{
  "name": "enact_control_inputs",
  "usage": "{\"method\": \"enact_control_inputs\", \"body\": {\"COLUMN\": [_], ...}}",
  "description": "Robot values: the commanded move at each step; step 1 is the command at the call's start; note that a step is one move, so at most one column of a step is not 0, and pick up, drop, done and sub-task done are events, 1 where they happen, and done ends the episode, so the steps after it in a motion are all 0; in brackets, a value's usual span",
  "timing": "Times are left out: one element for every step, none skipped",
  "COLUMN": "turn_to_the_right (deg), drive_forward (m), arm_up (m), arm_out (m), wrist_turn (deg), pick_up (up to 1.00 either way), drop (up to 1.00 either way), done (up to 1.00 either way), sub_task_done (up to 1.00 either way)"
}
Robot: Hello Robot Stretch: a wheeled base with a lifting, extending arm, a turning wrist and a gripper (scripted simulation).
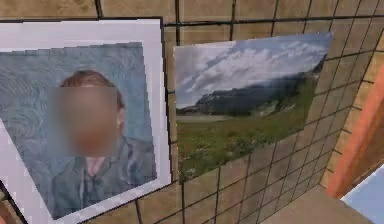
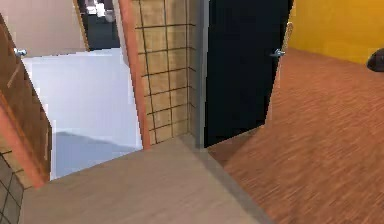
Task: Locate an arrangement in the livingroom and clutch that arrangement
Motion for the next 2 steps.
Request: {"method": "enact_control_inputs", "body": {"turn_to_the_right": [-45.0, -42.0], "drive_forward": [0.0, 0.0], "arm_up": [0.0, 0.0], "arm_out": [0.0, 0.0], "wrist_turn": [0.0, 0.0], "pick_up": [0.0, 0.0], "drop": [0.0, 0.0], "done": [0.0, 0.0], "sub_task_done": [0.0, 0.0]}}
